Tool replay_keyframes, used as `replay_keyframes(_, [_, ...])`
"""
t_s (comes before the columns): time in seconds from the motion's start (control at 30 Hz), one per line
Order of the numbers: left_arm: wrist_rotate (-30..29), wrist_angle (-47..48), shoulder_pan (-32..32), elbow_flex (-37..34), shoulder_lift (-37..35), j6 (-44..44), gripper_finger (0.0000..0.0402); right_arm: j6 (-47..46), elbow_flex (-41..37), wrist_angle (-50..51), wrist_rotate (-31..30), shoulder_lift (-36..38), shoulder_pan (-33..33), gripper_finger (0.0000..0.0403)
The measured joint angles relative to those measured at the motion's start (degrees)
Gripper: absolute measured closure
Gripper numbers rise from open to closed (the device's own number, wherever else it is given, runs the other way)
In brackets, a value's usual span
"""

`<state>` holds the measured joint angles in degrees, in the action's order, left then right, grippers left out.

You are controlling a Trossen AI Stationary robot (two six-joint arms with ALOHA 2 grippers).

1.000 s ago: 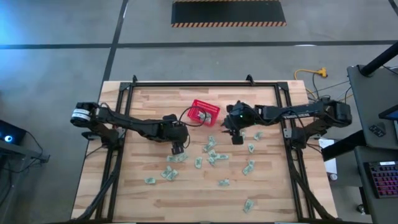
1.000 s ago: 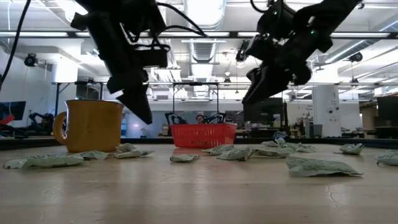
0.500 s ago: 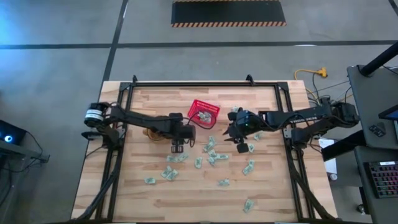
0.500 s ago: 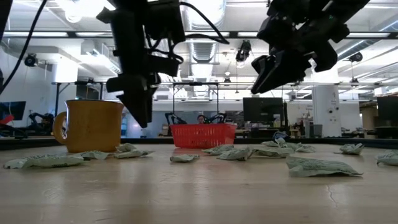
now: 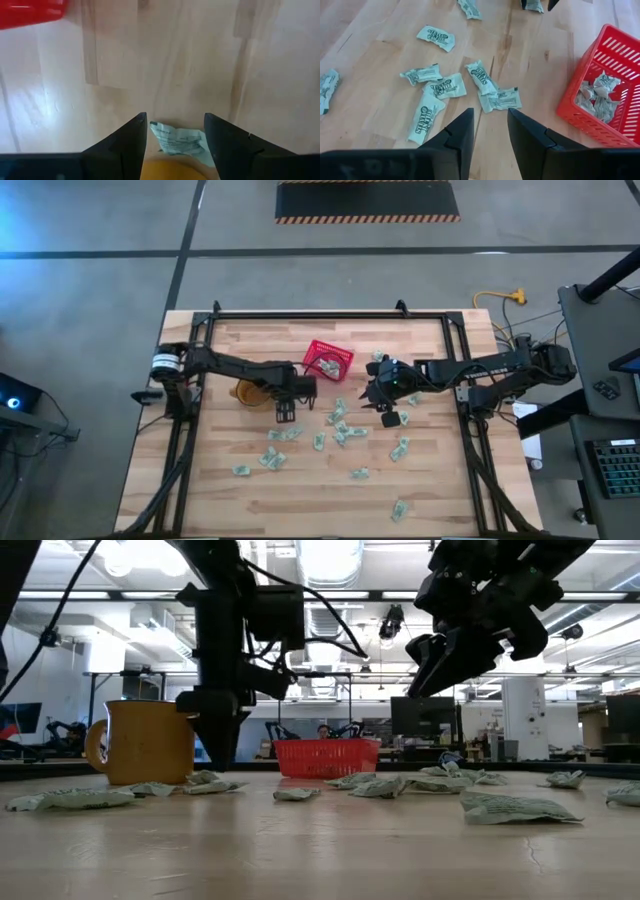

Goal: Pick and place Stevia / Truvia into bins
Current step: Put the stevia packet into the red basket

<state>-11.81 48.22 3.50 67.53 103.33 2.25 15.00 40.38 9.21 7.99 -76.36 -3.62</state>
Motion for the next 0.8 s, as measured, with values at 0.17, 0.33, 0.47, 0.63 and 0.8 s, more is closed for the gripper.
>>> replay_keyframes(0.17, [0.3, 2.7, 0.3, -0.2, -0.1, 1.8, 0.0222, 0.0, 0.0, 0.0, 0.0, 0.0, 0.0, 0.0301])
replay_keyframes(0.33, [1.1, 2.9, 0.3, -0.3, -0.1, 1.8, 0.0222, 0.0, 0.0, 0.0, 0.0, 0.0, 0.0, 0.0306])
replay_keyframes(0.47, [1.4, 2.8, 0.5, -0.3, 0.2, 1.8, 0.0222, 0.0, 0.0, 0.0, 0.0, 0.0, 0.0, 0.0311])
replay_keyframes(0.63, [2.3, 2.4, 0.6, -0.2, 0.8, 1.8, 0.0222, 0.0, 0.0, 0.0, 0.0, 0.0, 0.0, 0.0316])
replay_keyframes(0.8, [2.4, 2.8, 0.7, -0.7, 1.0, 1.8, 0.0222, -0.2, 0.0, 0.0, 0.0, 0.0, 0.0, 0.0316])
